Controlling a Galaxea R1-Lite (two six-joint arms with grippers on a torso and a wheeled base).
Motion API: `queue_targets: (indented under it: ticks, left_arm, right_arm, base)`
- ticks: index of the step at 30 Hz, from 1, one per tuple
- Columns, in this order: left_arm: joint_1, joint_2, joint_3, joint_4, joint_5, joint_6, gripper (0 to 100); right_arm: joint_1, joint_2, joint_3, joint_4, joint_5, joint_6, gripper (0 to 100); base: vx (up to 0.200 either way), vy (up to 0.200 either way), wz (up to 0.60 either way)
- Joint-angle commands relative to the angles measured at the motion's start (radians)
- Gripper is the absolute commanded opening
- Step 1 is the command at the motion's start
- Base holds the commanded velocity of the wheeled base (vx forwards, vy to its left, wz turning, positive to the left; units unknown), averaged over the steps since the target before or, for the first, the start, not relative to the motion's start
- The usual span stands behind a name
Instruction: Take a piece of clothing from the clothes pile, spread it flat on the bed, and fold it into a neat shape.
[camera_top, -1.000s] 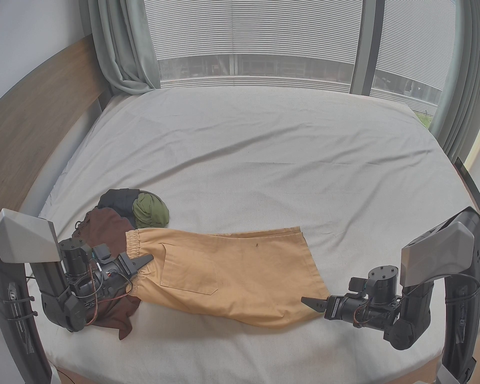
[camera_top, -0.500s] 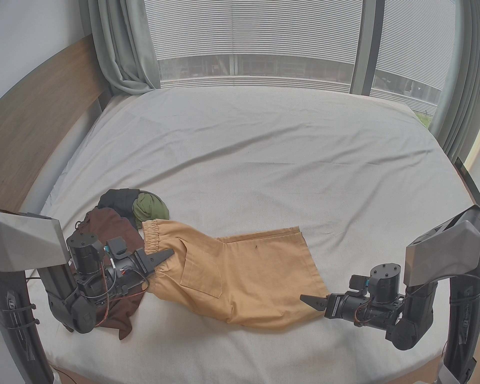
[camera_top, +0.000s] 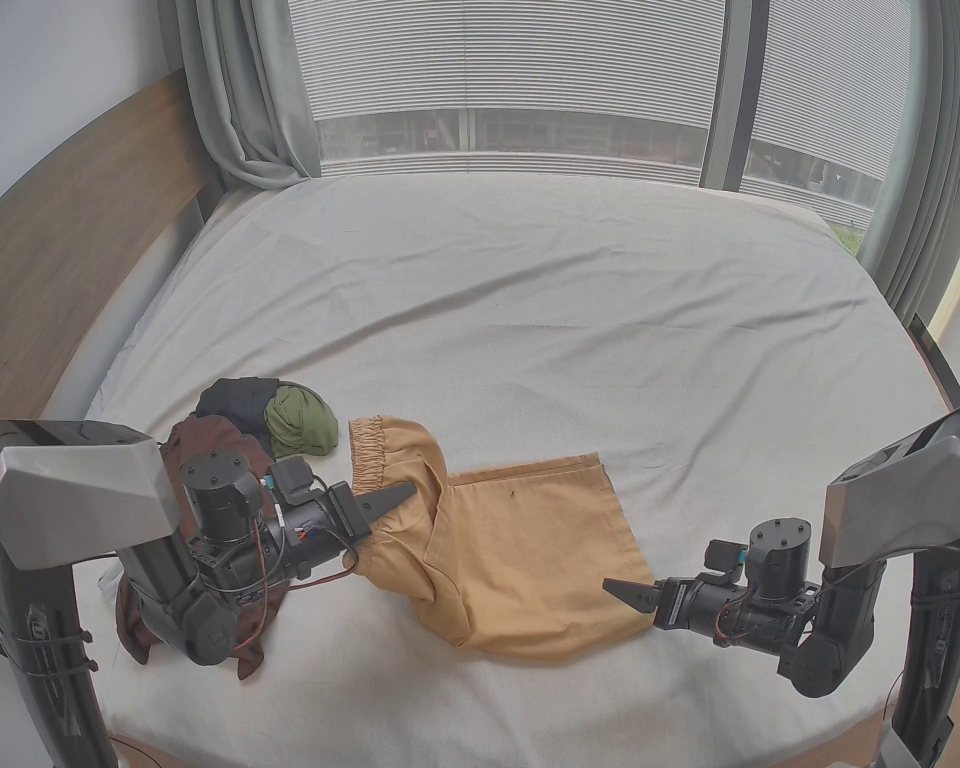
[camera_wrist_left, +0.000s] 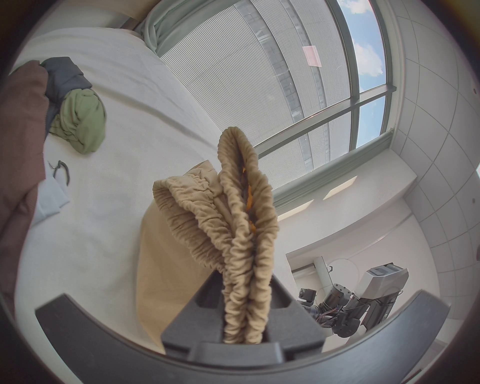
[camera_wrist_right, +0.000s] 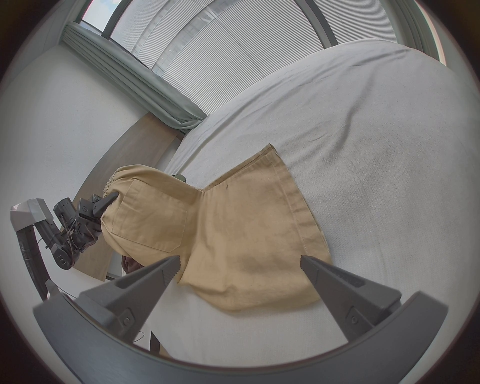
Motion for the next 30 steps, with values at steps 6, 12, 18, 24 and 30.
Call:
queue_targets:
  ticks: [6, 12, 18, 24, 30]
  left_arm:
    - [-0.066, 0.05, -0.058, 0.002, 0.001, -0.004, 0]
    - [-0.088, 0.056, -0.097, 0.027, 0.001, -0.025, 0]
    - [-0.106, 0.077, -0.135, 0.033, 0.008, -0.047, 0]
    - [-0.148, 0.108, -0.202, 0.059, 0.024, -0.054, 0]
    - [-0.189, 0.136, -0.276, 0.094, 0.05, -0.059, 0]
  right_arm:
    - [0.0, -0.02, -0.001, -0.002, 0.0, 0.012, 100]
    - [0.0, -0.02, -0.001, -0.002, 0.0, 0.012, 100]
    - [0.0, -0.021, -0.001, -0.002, 0.0, 0.012, 100]
    - [-0.01, -0.03, -0.003, 0.0, 0.0, 0.014, 100]
    - [-0.014, -0.032, -0.006, 0.0, 0.0, 0.014, 100]
  base:
    - [0.0, 0.0, 0.0]
    - [0.0, 0.0, 0.0]
    - [0.0, 0.0, 0.0]
    - [0.0, 0.0, 0.0]
    - [0.0, 0.0, 0.0]
